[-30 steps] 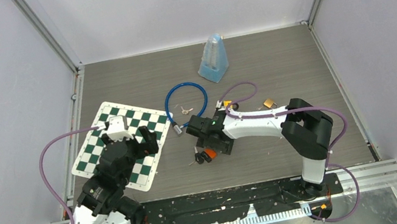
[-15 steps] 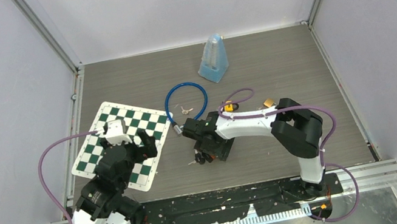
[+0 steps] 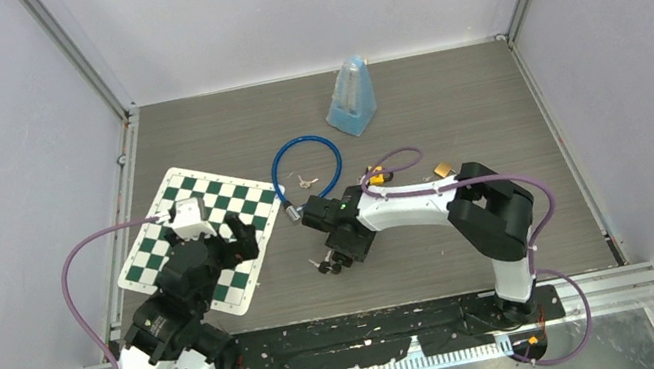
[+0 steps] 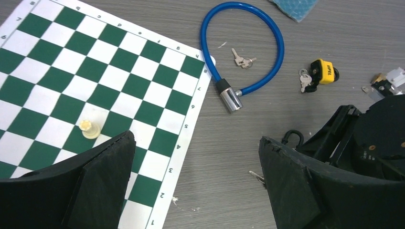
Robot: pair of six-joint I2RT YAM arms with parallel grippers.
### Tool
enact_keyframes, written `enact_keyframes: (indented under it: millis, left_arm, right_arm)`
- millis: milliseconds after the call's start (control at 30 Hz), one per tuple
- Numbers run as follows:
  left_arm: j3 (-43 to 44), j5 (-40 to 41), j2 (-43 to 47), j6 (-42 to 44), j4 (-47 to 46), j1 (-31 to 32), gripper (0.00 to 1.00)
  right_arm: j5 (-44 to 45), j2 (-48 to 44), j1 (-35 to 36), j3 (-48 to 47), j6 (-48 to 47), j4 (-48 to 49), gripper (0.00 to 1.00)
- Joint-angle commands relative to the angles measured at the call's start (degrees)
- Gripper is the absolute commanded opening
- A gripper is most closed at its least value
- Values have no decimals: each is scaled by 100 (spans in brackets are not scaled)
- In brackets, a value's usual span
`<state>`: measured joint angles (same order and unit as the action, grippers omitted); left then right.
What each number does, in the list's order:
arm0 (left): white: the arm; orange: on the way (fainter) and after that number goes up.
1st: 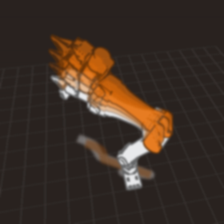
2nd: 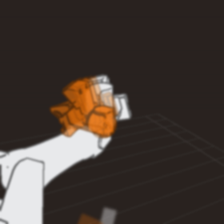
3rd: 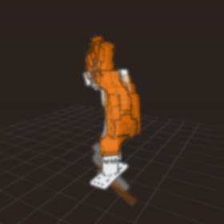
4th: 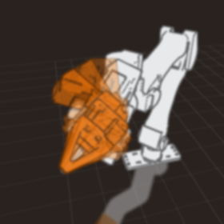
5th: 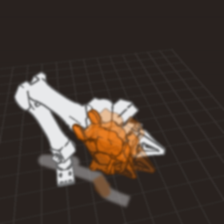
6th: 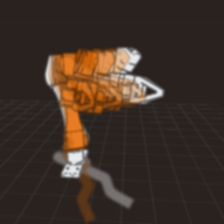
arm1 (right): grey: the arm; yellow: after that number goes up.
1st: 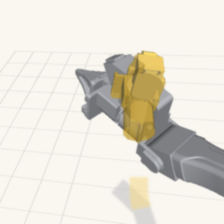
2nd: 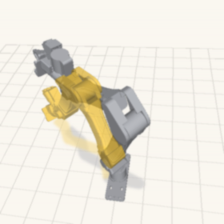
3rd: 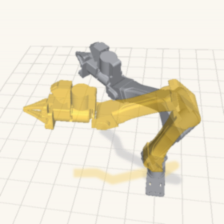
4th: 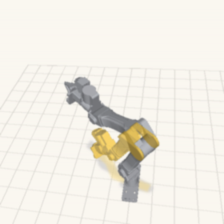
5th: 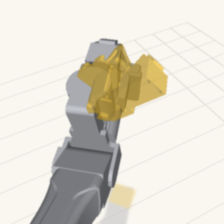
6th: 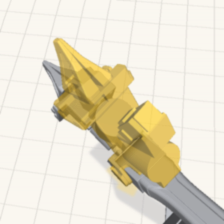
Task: Lock with the key
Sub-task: Pick up the lock from the center of the board.
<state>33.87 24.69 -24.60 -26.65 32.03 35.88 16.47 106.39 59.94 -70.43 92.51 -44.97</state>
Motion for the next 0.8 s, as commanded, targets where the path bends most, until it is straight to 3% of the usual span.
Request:
enact_keyframes:
  millis: [0,267,367,600,767]
  left_arm:
    - [-103,-541,120,-152,-415,-26,97]
    - [-90,-1981,190,-105,-1702,-22,97]
    - [127,-2542,-63,-121,-2171,-27,97]
    - [572,-3732,-1254,-346,-3757,-27,96]
    - [1452,-4595,-2437,-311,-4174,-27,94]
  right_arm:
    - [724,-970,35,-66,-223,357,23]
    - [1660,-2114,32,-340,-1216,790,22]
    - [1970,-2586,35,-294,-2132,1316,21]
    - [2169,-3549,33,355,-3936,3582,19]
    - [1885,-3836,35,307,-5004,4399,20]
